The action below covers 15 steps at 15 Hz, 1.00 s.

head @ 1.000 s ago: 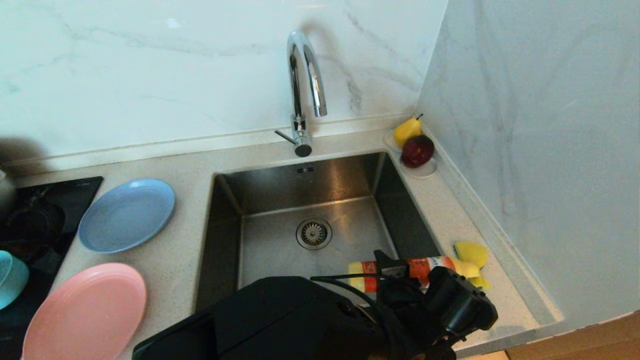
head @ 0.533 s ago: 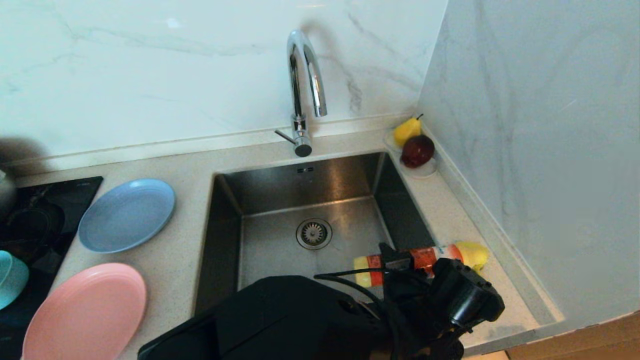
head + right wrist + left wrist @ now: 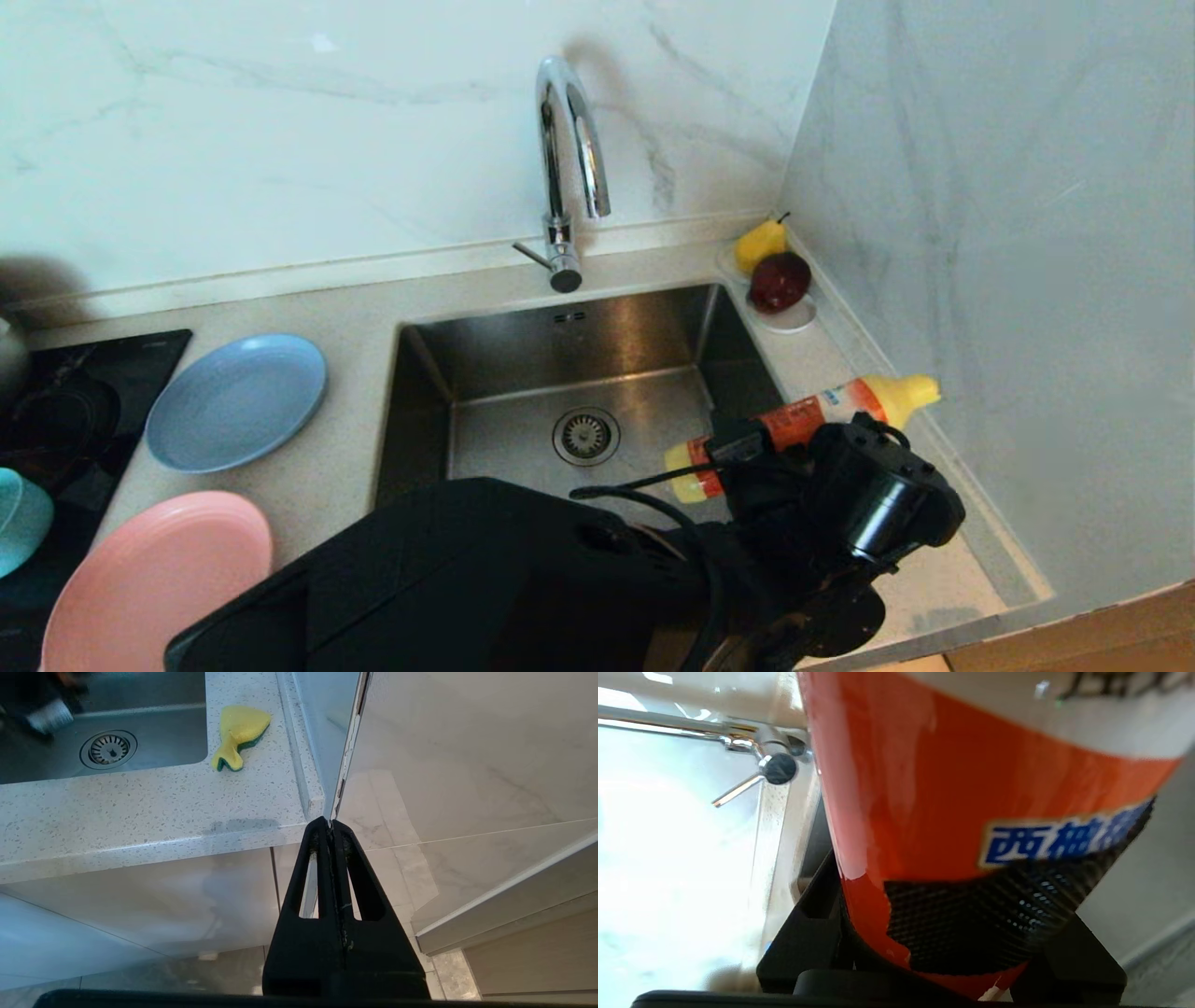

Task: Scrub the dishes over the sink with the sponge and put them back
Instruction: Place the dish soap on the table

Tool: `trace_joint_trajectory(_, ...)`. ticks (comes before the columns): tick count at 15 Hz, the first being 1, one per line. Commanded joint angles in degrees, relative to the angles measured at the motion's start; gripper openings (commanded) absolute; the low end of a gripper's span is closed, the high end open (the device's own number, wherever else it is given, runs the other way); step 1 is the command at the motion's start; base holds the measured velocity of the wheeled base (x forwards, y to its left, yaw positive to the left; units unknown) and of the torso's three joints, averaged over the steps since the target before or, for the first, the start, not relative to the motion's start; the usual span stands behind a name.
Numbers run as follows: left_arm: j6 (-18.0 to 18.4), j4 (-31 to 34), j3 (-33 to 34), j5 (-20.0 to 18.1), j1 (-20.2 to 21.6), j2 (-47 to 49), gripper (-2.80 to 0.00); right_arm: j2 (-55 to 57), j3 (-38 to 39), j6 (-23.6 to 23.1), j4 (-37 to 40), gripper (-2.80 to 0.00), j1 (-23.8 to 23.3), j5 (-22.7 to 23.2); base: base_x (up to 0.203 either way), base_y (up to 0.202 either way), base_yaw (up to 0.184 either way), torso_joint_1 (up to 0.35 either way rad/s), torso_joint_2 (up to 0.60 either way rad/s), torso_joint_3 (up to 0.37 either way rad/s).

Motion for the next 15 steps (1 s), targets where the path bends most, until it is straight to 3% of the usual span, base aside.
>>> trace_joint_trajectory(1,-2.03,1.95,-0.07,-4.24,0.12,-6.01,-2.8,0.02,0.0,0.01,0.0,-2.8,0.01,0.0,0.0,0.0,0.0,0.0,0.0,0.0)
trace_joint_trajectory(7,-15.44,2.15,-7.1,-15.15,1.19,-12.69,-2.8,0.02,0.0,0.01,0.0,-2.8,0.01,0.0,0.0,0.0,0.0,0.0,0.0,0.0)
trace_joint_trajectory(10,-18.3,1.95,-13.16,-21.32,1.63,-14.94,-2.8,0.02,0.0,0.01,0.0,-2.8,0.01,0.0,0.0,0.0,0.0,0.0,0.0,0.0)
trace_joint_trajectory(12,-19.48,-0.18,-13.33,-25.05,1.81,-17.74,-2.8,0.02,0.0,0.01,0.0,-2.8,0.01,0.0,0.0,0.0,0.0,0.0,0.0,0.0)
trace_joint_trajectory(15,-21.23,-2.57,-13.34,-27.17,2.89,-21.82,-2.8,0.02,0.0,0.01,0.0,-2.8,0.01,0.0,0.0,0.0,0.0,0.0,0.0,0.0)
